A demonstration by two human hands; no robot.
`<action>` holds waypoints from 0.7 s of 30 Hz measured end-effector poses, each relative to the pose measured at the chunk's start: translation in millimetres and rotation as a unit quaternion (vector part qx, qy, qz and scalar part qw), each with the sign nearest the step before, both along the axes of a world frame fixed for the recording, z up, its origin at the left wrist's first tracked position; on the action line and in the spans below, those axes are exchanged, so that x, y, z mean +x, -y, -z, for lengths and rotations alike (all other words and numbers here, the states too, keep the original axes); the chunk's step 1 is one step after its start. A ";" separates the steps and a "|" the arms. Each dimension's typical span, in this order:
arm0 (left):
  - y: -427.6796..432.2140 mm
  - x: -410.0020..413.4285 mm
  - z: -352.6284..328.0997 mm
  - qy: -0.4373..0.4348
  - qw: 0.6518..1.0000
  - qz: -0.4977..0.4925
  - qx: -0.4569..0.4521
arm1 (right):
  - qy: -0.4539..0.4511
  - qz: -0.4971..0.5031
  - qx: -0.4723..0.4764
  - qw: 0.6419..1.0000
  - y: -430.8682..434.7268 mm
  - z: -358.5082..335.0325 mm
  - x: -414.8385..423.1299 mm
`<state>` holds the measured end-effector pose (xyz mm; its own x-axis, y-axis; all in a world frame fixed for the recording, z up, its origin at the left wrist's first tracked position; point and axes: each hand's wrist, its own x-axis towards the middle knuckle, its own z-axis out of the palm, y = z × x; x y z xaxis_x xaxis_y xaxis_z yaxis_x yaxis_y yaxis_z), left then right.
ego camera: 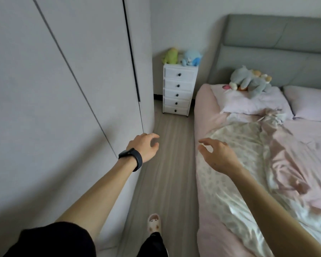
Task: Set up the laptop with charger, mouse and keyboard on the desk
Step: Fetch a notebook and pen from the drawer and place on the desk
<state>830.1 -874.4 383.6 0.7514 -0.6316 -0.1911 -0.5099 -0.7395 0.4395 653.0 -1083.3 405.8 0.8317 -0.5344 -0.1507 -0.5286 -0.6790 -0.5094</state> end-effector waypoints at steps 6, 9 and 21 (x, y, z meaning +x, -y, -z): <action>103.5 134.7 1.8 -0.049 0.999 0.013 -0.012 | -0.005 0.031 0.001 1.000 90.1 -10.2 132.3; 157.3 195.8 5.0 -0.068 0.997 0.027 -0.005 | -0.009 0.043 -0.001 0.999 137.3 -11.0 189.1; 372.3 406.2 48.4 -0.143 0.989 -0.038 -0.010 | -0.037 0.004 0.045 0.998 353.6 45.6 424.7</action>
<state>1236.3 -1246.7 335.3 0.7142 -0.5806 -0.3909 -0.3053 -0.7610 0.5725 1077.6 -1436.9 360.2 0.8127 -0.5221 -0.2589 -0.5718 -0.6287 -0.5271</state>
